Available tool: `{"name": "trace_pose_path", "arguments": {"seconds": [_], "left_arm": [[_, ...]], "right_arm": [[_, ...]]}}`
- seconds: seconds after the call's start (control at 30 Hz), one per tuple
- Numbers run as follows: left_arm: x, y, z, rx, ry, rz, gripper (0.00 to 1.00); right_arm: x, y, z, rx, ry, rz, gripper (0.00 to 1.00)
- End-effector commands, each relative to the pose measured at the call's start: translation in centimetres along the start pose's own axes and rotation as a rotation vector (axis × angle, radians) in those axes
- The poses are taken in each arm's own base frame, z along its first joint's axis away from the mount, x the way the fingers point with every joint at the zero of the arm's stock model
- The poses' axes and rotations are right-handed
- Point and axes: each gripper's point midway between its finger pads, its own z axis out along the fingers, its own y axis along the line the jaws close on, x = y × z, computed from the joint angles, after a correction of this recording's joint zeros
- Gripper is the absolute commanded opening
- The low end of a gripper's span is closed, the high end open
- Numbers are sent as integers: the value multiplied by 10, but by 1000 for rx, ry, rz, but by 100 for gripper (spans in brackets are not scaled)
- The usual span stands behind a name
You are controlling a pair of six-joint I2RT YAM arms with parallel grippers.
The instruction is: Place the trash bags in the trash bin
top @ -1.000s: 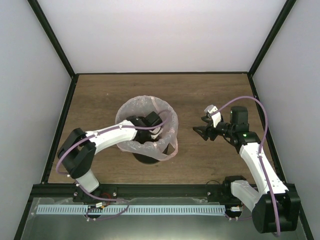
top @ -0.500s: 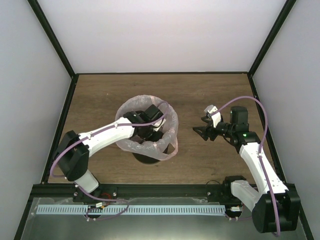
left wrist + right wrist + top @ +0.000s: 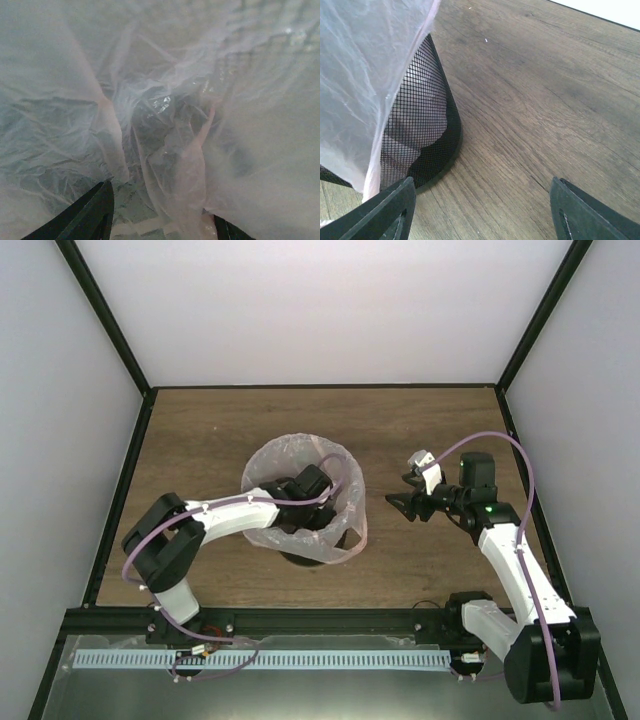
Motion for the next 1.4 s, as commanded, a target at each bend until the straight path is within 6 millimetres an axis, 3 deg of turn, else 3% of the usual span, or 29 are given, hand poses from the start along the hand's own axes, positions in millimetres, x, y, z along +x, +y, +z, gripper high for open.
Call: {"name": "trace_pose_path", "arguments": {"seconds": [0.0, 0.13, 0.3, 0.43, 0.53, 0.83, 1.13, 1.23, 1.37], "left_arm": [[-2, 2, 6, -26, -19, 10, 56], [-12, 3, -14, -53, -44, 11, 56], [-26, -5, -53, -38, -67, -14, 57], [-24, -6, -77, -62, -1, -71, 56], [-13, 9, -85, -156, 57, -88, 55], [36, 60, -68, -432, 244, -38, 51], [70, 53, -22, -340, 345, -29, 49], [78, 54, -16, -346, 373, -22, 48], [73, 55, -21, -357, 356, -20, 48]], "right_arm": [[3, 2, 2, -15, 9, -5, 75], [6, 1, 3, -19, 17, 2, 75], [7, 2, 5, -24, 23, 3, 75], [8, 3, 7, -29, 29, 2, 75], [8, 3, 7, -29, 31, -3, 75], [9, 5, 8, -33, 35, -3, 75], [9, 5, 8, -32, 37, -5, 75], [9, 5, 9, -33, 37, -4, 75], [10, 5, 9, -33, 38, -4, 75]]}}
